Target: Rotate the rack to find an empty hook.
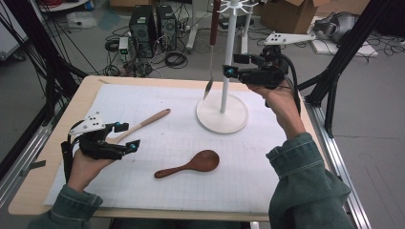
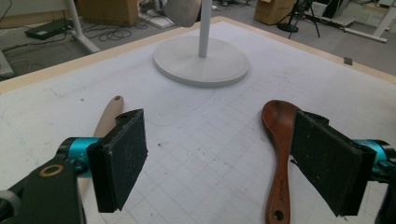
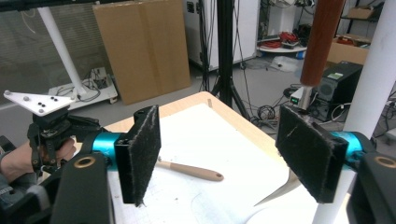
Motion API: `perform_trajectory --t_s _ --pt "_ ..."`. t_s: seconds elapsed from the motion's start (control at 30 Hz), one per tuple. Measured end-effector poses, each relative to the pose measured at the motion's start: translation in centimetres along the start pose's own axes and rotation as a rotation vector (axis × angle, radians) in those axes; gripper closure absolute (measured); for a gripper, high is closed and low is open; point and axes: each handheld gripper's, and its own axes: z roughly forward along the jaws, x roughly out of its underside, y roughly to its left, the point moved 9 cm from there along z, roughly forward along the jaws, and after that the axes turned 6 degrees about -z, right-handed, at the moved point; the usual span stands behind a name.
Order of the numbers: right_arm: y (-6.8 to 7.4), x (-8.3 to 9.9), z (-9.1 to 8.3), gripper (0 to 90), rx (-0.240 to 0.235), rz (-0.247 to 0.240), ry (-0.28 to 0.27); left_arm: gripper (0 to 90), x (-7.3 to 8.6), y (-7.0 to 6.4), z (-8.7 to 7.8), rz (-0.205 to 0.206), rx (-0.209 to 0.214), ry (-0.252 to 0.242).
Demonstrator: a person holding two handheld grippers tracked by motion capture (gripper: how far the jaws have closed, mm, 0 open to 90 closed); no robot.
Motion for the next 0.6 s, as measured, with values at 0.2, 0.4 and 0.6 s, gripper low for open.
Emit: perform_trajectory --t_s 0.2,0.4,0.6 --pt "0.5 1.6 0.0 26.7 -0.003 0.015 0.013 19.8 0.0 0.1 -0.1 0.002 0.000 0.001" --pt "1.0 3.5 -0.1 25.0 -0.005 0.020 0.035 20.1 0.0 0.1 -0.1 0.001 0.002 0.005" --pt "2.1 5.3 -0.6 24.5 -0.018 0.030 0.041 20.8 0.0 0.2 -0.2 0.003 0.002 0.008"
